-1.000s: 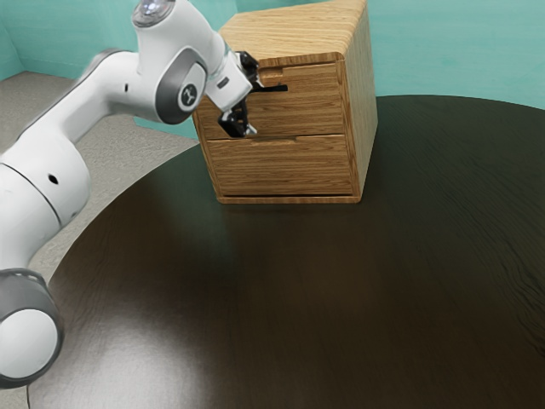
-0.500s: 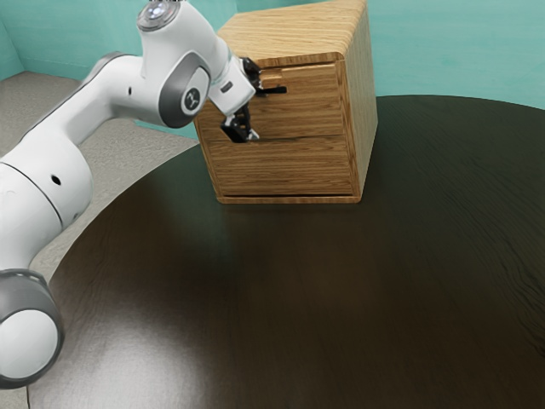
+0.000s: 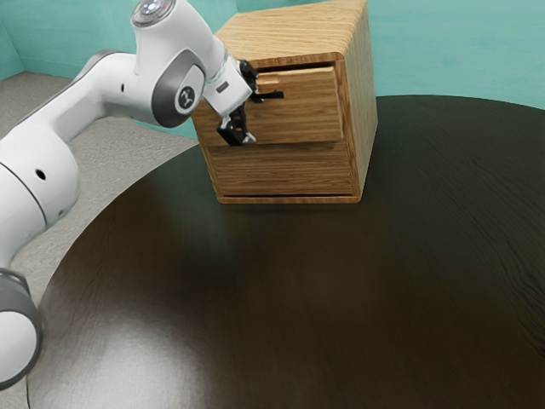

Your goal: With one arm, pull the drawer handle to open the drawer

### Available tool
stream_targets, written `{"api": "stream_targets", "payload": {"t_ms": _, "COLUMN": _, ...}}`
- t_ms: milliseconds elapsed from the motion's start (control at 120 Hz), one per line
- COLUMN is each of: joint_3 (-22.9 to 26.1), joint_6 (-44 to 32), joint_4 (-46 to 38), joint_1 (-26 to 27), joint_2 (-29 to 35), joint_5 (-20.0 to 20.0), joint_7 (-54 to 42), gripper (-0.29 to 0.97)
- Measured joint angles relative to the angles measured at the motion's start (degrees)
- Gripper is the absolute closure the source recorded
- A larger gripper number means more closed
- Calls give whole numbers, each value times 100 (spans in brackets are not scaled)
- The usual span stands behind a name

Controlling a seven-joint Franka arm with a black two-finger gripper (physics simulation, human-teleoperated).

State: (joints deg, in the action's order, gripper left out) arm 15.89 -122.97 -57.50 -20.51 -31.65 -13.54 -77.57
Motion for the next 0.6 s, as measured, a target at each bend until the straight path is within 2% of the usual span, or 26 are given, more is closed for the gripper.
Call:
{"api": "stream_targets", "payload": {"t_ms": 200, "joint_3": -84, "joint_6": 3, "joint_4": -372, "joint_1": 2, "joint_2": 317, "joint_5": 105, "joint_7": 11, "gripper": 11}}
{"api": "stream_targets", "payload": {"t_ms": 417, "joint_3": -95, "joint_6": -2, "joint_4": -658, "joint_1": 2, "joint_2": 512, "joint_5": 177, "joint_7": 31, "gripper": 1}}
{"api": "stream_targets", "payload": {"t_ms": 533, "joint_3": -96, "joint_6": -3, "joint_4": -887, "joint_1": 1, "joint_2": 726, "joint_5": 189, "joint_7": 51, "gripper": 6}}
{"api": "stream_targets", "payload": {"t_ms": 600, "joint_3": -96, "joint_6": -3, "joint_4": -1044, "joint_1": -3, "joint_2": 882, "joint_5": 191, "joint_7": 65, "gripper": 4}}
